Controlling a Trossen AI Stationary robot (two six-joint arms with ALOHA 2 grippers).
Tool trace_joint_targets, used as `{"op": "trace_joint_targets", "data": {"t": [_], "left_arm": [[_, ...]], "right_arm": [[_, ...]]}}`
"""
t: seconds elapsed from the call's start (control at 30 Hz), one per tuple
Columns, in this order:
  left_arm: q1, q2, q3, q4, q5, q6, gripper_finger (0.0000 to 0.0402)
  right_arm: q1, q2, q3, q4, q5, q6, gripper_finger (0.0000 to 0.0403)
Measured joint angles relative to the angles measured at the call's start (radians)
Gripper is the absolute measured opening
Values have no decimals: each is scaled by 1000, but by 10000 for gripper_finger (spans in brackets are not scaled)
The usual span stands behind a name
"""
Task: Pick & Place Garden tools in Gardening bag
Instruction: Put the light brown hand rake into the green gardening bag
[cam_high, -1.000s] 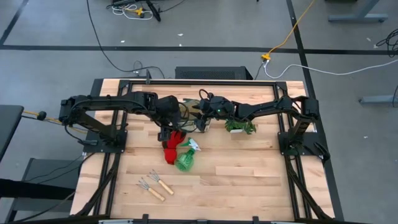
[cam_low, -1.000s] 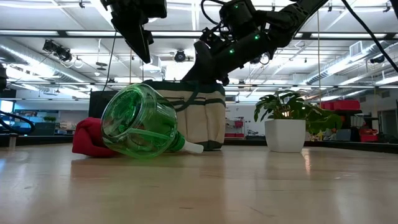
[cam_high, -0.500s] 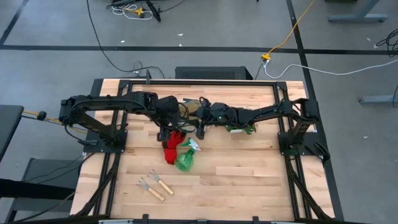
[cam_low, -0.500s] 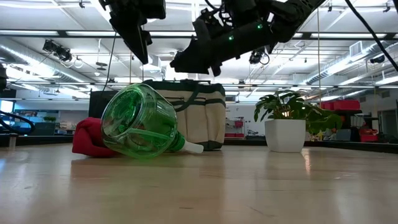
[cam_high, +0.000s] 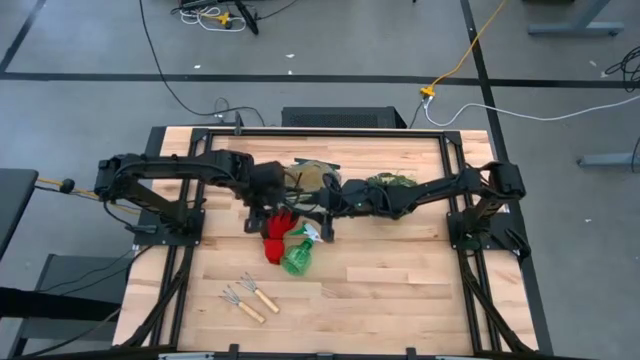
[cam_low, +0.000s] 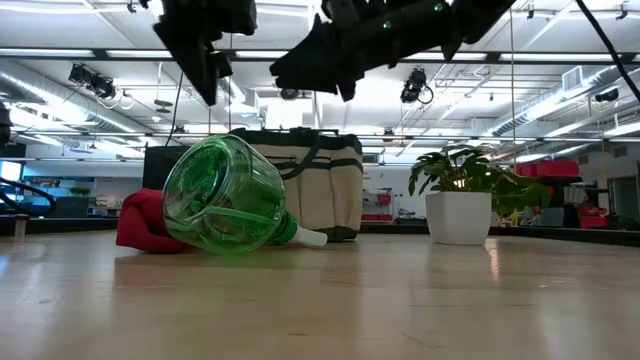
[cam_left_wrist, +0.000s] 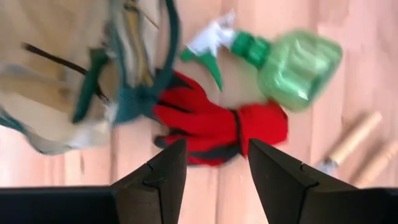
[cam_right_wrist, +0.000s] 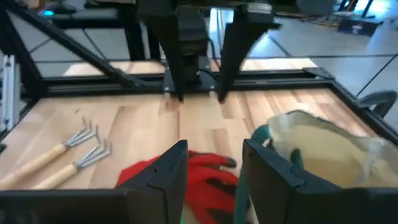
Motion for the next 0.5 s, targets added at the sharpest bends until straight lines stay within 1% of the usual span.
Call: {"op": "trace_joint_targets", "data": {"t": [0.13, 0.3, 0.5], "left_arm": [[-68, 0, 0, -40, 1, -25, 177], [-176, 0, 0, -38, 1, -77, 177], [-322, 0, 0, -24, -46, -191, 177]], "right_arm": [[15, -9, 0, -32, 2, 1, 155], [19, -10, 0, -63, 2, 1, 155], [19, -10, 0, -87, 2, 21, 155]]}}
